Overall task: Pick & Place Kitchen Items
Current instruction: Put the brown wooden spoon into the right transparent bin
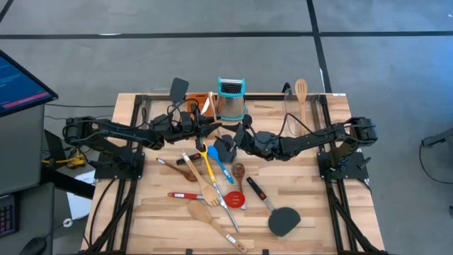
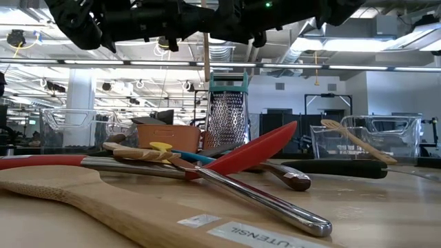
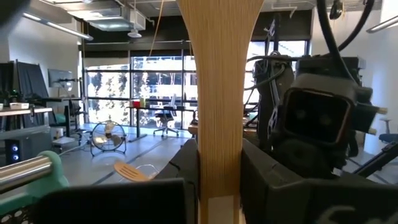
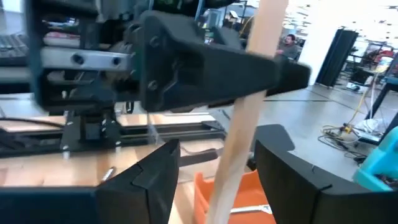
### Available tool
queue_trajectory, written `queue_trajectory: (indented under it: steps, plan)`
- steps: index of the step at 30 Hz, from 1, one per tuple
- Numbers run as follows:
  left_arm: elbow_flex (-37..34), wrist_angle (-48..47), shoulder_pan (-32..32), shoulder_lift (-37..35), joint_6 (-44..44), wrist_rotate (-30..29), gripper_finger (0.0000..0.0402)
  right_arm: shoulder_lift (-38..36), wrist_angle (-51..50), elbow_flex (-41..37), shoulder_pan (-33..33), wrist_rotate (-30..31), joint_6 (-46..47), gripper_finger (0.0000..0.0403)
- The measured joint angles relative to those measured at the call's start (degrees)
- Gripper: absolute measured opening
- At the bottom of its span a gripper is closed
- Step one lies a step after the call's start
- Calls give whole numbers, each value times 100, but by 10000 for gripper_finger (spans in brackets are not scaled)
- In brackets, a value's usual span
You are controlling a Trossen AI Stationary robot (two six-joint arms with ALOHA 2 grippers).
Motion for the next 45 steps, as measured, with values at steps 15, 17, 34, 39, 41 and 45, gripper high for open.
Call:
queue_trajectory:
  steps: [15,17,34,39,41,45]
  plan:
    - [-5,-30,7,28,-52,-47,40,85,-24,212,-188,-240,2,131]
    - [-6,-22,4,26,-90,-46,40,137,-2,214,-217,-243,55,125]
    - [1,-261,-52,26,-155,135,40,739,-78,724,-341,-465,21,107]
    - [1,-305,-50,28,-87,48,38,731,-162,722,-341,-404,13,107]
    - [1,-307,-50,28,-76,9,40,701,-254,722,-340,-344,13,107]
    - [1,-310,-48,28,-67,-14,39,684,-400,722,-337,-202,44,102]
